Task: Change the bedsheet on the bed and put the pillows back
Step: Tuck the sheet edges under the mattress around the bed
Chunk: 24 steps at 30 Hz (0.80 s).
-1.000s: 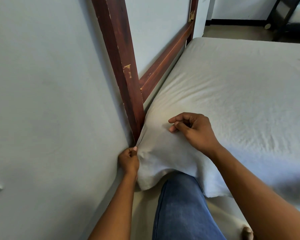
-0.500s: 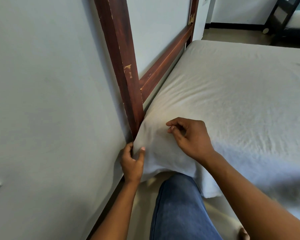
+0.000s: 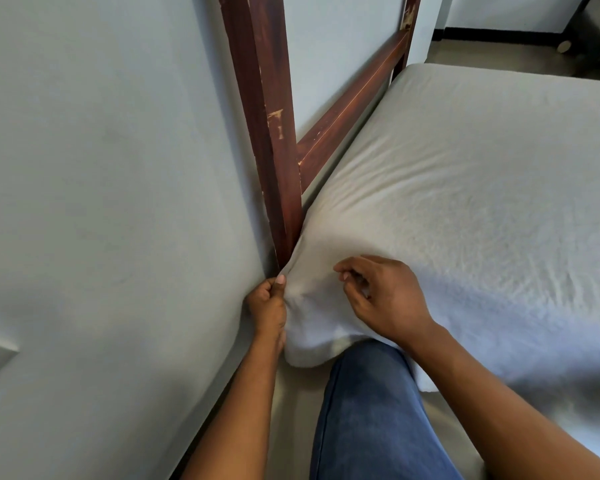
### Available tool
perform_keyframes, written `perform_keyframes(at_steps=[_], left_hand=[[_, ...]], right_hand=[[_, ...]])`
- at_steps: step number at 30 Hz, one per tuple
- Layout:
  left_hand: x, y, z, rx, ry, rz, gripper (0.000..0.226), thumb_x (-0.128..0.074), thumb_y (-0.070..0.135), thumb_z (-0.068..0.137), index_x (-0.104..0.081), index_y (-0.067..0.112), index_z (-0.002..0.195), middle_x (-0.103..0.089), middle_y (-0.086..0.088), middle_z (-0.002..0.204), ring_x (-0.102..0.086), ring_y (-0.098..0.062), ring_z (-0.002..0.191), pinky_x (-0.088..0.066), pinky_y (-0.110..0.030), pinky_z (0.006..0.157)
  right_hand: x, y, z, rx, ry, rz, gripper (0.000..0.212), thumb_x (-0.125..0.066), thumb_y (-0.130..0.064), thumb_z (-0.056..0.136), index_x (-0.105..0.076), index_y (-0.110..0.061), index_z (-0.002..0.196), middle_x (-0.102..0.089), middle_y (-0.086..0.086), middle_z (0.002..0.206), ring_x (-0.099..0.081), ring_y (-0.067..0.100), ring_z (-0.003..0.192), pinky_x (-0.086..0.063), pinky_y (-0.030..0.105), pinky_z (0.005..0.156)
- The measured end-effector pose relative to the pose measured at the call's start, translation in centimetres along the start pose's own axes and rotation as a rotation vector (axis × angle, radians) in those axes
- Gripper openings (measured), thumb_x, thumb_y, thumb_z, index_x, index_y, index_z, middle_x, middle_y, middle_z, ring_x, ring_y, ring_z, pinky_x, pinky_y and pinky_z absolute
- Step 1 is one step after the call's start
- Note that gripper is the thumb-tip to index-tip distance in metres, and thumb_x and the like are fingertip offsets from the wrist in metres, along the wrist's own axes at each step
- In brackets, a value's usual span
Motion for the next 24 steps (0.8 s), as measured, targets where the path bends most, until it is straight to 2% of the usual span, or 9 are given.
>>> perform_keyframes(at_steps=[4,7,10,12,15,17,19,21,24], left_hand=[[-0.7,-0.5,0.0,-0.012,0.077,0.047,0.034,-0.069,0.027,0.096,-0.066,0.005,0.070,-0.061,-0.004,0.068,-0.053,-0.015,0.065,-0.050,-0.028,0.064],[-0.6,-2.2,0.9,0.054,0.031,0.087,0.039,-0.071,0.028,0.095,-0.063,0.016,0.059,-0.060,0.001,0.061,-0.053,-0.017,0.065,-0.050,-0.032,0.068],[-0.5,-3.4,0.9,0.111,-0.014,0.090,0.032,-0.066,0.013,0.097,-0.066,0.016,0.065,-0.067,0.003,0.063,-0.061,-0.023,0.073,-0.051,-0.037,0.074],[-0.3,-3.5,0.4,0.125,-0.048,0.018,0.032,-0.063,0.010,0.099,-0.066,0.016,0.068,-0.067,0.000,0.065,-0.060,-0.024,0.075,-0.049,-0.037,0.075],[0.7,-2.0,-0.3,-0.090,0.035,0.177,0.037,-0.066,0.021,0.098,-0.064,0.024,0.062,-0.063,0.002,0.064,-0.057,-0.018,0.064,-0.045,-0.031,0.066],[1.6,0.5,-2.2,-0.356,0.285,0.351,0.016,-0.070,0.014,0.094,-0.071,0.016,0.078,-0.069,-0.001,0.077,-0.063,-0.019,0.071,-0.044,-0.026,0.067],[1.8,2.4,-4.8,-0.616,0.457,0.377,0.002,-0.070,0.006,0.092,-0.071,0.005,0.090,-0.067,-0.005,0.087,-0.058,-0.015,0.077,-0.044,-0.018,0.070],[1.1,2.6,-6.1,-0.735,0.416,0.365,0.006,-0.068,0.006,0.094,-0.072,0.002,0.092,-0.065,-0.004,0.087,-0.053,-0.008,0.076,-0.043,-0.012,0.070],[-0.4,2.1,-6.0,-0.724,0.233,0.370,0.022,-0.066,0.024,0.098,-0.075,0.006,0.106,-0.070,-0.002,0.099,-0.065,-0.013,0.088,-0.053,-0.024,0.077]], right_hand=[[-1.9,-0.3,-0.2,0.004,-0.074,0.014,0.027,-0.058,-0.021,0.091,-0.074,-0.017,0.112,-0.075,-0.005,0.103,-0.070,0.013,0.088,-0.058,0.028,0.079],[-3.8,-1.3,0.0,0.027,-0.140,0.041,0.033,-0.060,-0.018,0.089,-0.073,-0.013,0.118,-0.075,0.004,0.110,-0.070,0.018,0.093,-0.057,0.029,0.085],[-6.5,-2.7,0.2,0.067,-0.235,0.110,0.037,-0.054,-0.019,0.088,-0.071,-0.011,0.120,-0.073,0.007,0.112,-0.070,0.020,0.096,-0.057,0.033,0.087],[-8.1,-3.3,0.0,0.072,-0.285,0.129,0.035,-0.046,-0.023,0.091,-0.071,-0.011,0.113,-0.072,0.007,0.106,-0.069,0.021,0.090,-0.057,0.037,0.082],[-8.2,-3.0,-1.1,0.055,-0.269,0.124,0.035,-0.043,-0.025,0.091,-0.070,-0.012,0.108,-0.072,0.005,0.101,-0.068,0.020,0.085,-0.058,0.039,0.075],[-7.2,-2.2,-1.6,0.034,-0.204,0.103,0.032,-0.049,-0.023,0.090,-0.071,-0.014,0.112,-0.073,0.002,0.104,-0.069,0.017,0.087,-0.059,0.036,0.074],[-6.1,-1.1,-1.9,-0.001,-0.130,0.080,0.030,-0.056,-0.019,0.090,-0.072,-0.017,0.116,-0.074,-0.002,0.109,-0.070,0.014,0.092,-0.059,0.034,0.077],[-5.0,-0.1,-1.9,-0.032,-0.068,0.099,0.031,-0.058,-0.017,0.088,-0.073,-0.016,0.115,-0.075,-0.002,0.109,-0.070,0.014,0.094,-0.059,0.033,0.080],[-3.6,0.8,-1.6,-0.039,-0.002,0.098,0.031,-0.058,-0.015,0.085,-0.074,-0.014,0.111,-0.075,0.000,0.105,-0.070,0.015,0.093,-0.058,0.030,0.082]])
Point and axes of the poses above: each hand's wrist, its own z-axis towards the middle knuckle, its own x-axis out of the back of the hand, y = z × x, the point moved 5 cm from there along z, towards the middle knuckle
